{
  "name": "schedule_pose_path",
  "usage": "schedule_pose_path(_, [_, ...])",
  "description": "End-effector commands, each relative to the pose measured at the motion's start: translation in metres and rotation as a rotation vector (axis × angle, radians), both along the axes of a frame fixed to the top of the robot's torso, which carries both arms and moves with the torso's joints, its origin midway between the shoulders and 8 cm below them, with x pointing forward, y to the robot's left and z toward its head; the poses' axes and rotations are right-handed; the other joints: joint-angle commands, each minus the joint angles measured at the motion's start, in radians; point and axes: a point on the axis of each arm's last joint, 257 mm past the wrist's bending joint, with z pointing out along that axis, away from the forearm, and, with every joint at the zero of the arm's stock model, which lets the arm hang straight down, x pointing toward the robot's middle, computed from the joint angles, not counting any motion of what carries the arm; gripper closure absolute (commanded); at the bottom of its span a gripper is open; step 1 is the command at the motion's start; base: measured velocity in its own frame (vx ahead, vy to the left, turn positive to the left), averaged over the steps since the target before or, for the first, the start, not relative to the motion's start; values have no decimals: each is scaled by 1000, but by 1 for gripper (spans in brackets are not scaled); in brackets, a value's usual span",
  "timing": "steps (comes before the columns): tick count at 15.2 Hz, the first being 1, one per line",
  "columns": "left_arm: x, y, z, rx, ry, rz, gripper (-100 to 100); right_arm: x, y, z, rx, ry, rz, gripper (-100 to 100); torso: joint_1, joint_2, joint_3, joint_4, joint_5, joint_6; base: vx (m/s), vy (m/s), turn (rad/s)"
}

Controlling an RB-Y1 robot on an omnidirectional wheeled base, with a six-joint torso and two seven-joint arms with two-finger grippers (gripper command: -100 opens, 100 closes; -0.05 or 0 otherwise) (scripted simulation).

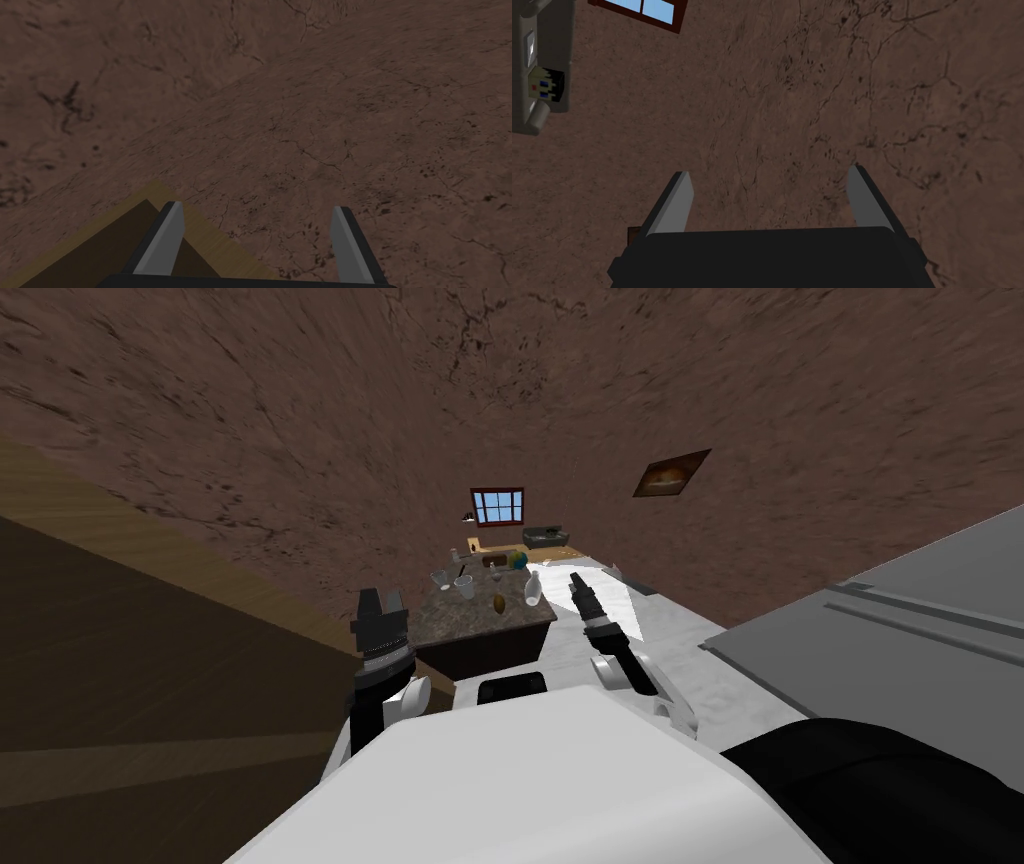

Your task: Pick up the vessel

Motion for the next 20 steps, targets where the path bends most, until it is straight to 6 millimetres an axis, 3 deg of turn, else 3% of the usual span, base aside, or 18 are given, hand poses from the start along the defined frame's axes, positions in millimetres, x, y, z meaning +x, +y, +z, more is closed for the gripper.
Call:
schedule_pose_path(1, [0,0,0,0,0,0,0,4,-5,-11,-27,46,-17,-100,0,0,0,0,0,0,-12,23,150])
schedule_pose_path(20, [0,0,0,0,0,0,0,20,-68,-82,-275,377,-188,-100,0,0,0,0,0,0,-5,21,138])
